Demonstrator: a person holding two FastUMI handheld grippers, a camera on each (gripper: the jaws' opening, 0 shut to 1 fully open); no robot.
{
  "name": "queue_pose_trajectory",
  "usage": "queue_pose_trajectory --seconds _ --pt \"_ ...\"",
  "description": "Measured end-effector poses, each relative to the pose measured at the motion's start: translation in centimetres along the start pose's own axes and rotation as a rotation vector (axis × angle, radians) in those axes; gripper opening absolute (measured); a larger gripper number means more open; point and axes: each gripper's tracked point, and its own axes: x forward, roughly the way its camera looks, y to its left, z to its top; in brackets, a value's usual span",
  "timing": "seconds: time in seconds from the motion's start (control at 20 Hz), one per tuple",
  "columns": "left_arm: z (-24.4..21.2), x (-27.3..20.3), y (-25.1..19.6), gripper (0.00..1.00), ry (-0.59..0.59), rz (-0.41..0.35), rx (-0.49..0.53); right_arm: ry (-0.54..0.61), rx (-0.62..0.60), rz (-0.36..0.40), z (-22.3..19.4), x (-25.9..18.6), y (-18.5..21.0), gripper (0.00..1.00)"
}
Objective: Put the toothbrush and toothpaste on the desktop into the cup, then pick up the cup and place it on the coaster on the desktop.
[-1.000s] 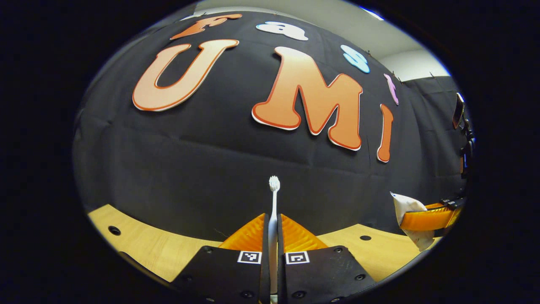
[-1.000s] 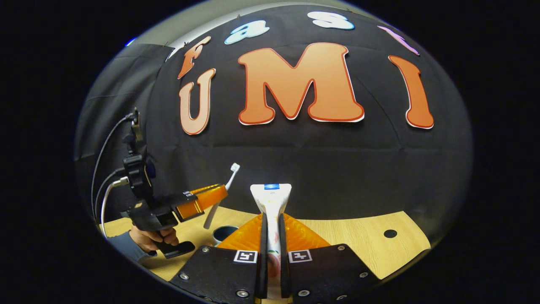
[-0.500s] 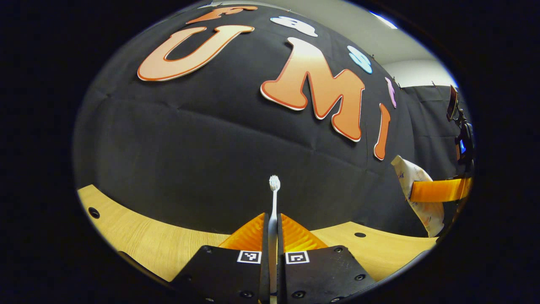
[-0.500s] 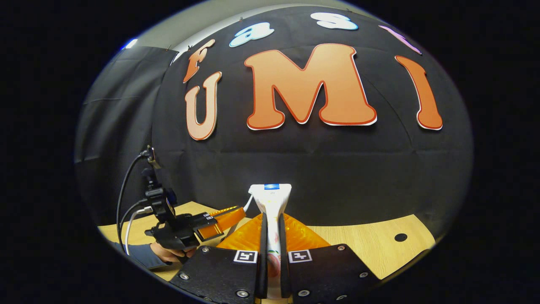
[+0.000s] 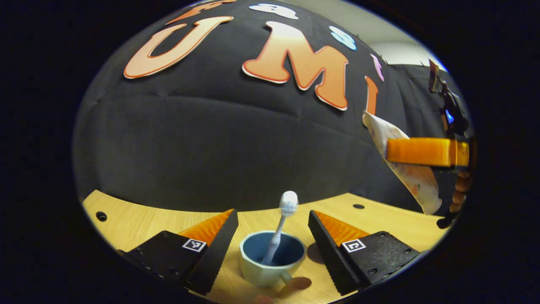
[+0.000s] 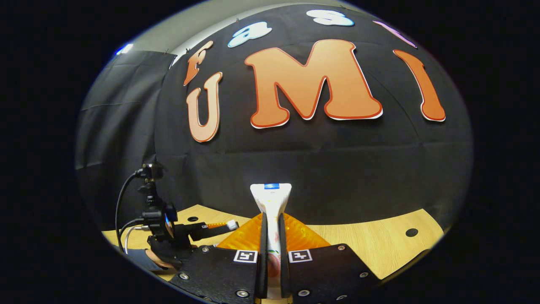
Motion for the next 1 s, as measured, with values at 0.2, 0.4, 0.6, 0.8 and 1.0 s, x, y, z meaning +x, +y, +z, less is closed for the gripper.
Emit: queue_pose_trajectory --seconds 0.2,0.4,0.6,0.8,1.0 --pt "1.7 -2.0 0.1 0.98 -0.024 0.028 0.001 -0.013 0.015 0.012 0.1 0.4 0.7 0.12" --pt "2.6 -4.6 -0.3 0.98 -0.028 0.043 -0.002 -0.031 0.032 0.024 0.2 1.0 1.1 0.12" --pt "3.3 -7.7 -1.0 0.98 -0.046 0.054 0.001 -0.086 0.091 0.071 0.5 2.4 2.2 0.12" --pt "3.2 -10.5 -1.6 0.98 -0.031 0.073 0.012 -0.152 0.123 0.123 0.8 4.2 3.4 0.12" --pt "3.0 -12.0 -1.7 0.98 -0.026 0.089 0.024 -0.176 0.172 0.180 0.3 6.4 4.4 0.12"
